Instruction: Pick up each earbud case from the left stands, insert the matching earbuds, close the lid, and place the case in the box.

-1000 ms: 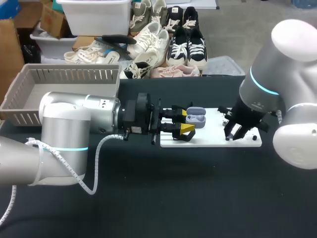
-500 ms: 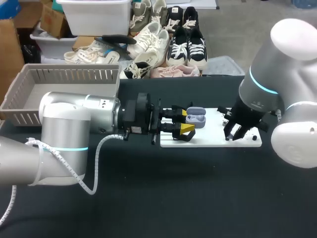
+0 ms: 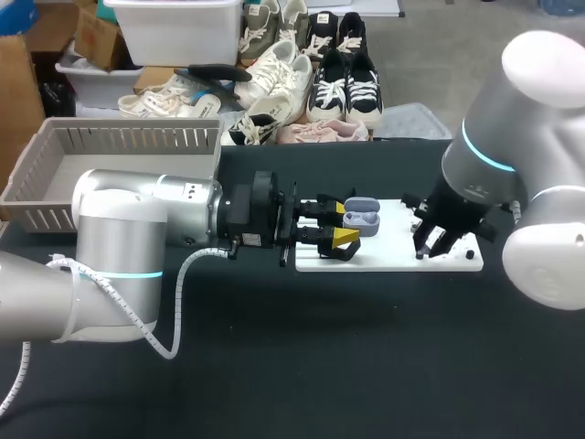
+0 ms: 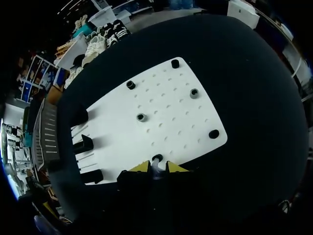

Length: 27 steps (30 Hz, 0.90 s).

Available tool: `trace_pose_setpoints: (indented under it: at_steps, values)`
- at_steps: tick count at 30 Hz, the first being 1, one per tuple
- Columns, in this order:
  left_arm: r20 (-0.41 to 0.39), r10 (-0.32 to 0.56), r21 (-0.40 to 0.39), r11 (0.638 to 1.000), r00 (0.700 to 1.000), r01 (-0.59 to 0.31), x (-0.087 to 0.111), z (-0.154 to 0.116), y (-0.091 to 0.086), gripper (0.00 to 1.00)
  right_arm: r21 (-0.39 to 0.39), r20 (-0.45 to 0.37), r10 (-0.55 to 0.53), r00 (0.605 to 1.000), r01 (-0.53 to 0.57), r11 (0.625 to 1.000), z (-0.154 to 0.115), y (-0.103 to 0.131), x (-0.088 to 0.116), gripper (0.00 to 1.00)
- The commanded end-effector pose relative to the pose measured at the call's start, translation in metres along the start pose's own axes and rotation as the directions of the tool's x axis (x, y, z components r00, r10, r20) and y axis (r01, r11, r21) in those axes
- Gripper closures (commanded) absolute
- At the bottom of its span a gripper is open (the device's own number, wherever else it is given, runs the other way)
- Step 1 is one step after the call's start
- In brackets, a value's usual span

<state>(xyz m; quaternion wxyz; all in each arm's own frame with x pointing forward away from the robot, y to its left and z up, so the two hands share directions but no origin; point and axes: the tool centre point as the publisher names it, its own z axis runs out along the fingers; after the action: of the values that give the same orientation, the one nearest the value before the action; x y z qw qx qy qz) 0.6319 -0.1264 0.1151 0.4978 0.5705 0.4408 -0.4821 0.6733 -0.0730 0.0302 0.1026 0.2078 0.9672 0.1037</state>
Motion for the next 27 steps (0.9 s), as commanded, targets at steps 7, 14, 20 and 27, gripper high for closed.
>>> trace_pose_setpoints:
  at_steps: [7,14,20,27]
  values:
    - [0.002,0.001,0.001,1.000,1.000,-0.001,0.001,0.000,0.000,1.00,-0.029,0.021,0.020,1.000,-0.020,0.999,-0.024,-0.010,0.006,1.00]
    - [0.002,0.001,0.001,1.000,1.000,-0.001,0.001,0.000,0.000,1.00,-0.042,0.049,0.019,0.999,-0.017,0.999,-0.049,-0.015,0.008,1.00]
    - [0.002,0.001,0.001,1.000,1.000,-0.001,0.001,0.000,0.000,1.00,-0.023,0.068,0.016,0.998,-0.015,1.000,-0.079,-0.015,0.008,1.00]
    - [0.002,0.001,0.001,1.000,1.000,-0.001,0.001,0.000,0.000,1.00,0.029,0.051,-0.037,0.998,0.036,0.999,-0.111,-0.009,0.015,1.00]
